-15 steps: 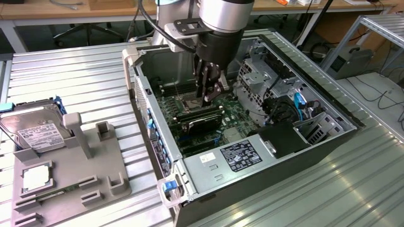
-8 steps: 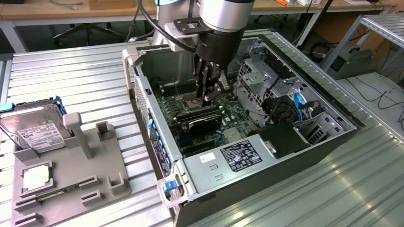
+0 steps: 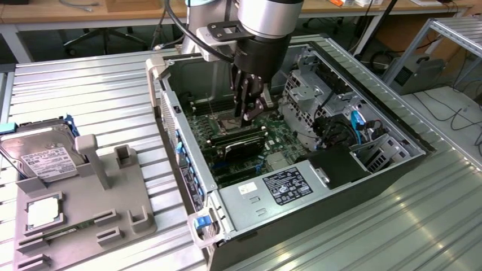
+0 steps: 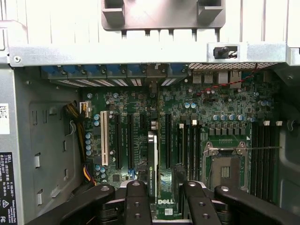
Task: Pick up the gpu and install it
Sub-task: 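Press down on the gpu until it lock into place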
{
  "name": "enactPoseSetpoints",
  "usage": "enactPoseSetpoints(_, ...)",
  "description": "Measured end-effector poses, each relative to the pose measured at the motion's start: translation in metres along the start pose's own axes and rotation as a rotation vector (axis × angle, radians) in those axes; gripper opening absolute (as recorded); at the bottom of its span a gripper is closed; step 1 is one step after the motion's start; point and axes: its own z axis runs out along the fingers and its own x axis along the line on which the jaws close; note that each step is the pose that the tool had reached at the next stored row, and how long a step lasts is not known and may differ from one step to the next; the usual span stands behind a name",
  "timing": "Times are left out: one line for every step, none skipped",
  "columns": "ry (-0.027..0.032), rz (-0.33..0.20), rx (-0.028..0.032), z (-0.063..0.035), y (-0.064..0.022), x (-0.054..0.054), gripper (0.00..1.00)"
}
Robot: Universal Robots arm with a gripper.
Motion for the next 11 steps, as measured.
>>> enactPoseSetpoints(0.0, 0.0, 0.0, 0.0, 0.0, 0.0, 0.33)
enactPoseSetpoints(0.0001, 0.0, 0.0, 0.0, 0.0, 0.0, 0.26)
enactPoseSetpoints(0.0, 0.0, 0.0, 0.0, 0.0, 0.0, 0.2)
enactPoseSetpoints(0.0001, 0.0, 0.0, 0.0, 0.0, 0.0, 0.14)
enactPoseSetpoints(0.0001, 0.0, 0.0, 0.0, 0.0, 0.0, 0.11)
enactPoseSetpoints(0.0, 0.0, 0.0, 0.0, 0.0, 0.0, 0.11)
enactPoseSetpoints(0.0001, 0.0, 0.0, 0.0, 0.0, 0.0, 0.11)
enactPoseSetpoints(0.0, 0.0, 0.0, 0.0, 0.0, 0.0, 0.11)
enactPoseSetpoints(0.0, 0.0, 0.0001, 0.0, 0.0, 0.0, 0.11)
enactPoseSetpoints(0.0, 0.0, 0.0, 0.0, 0.0, 0.0, 0.11)
enactPoseSetpoints(0.0, 0.0, 0.0, 0.0, 0.0, 0.0, 0.11)
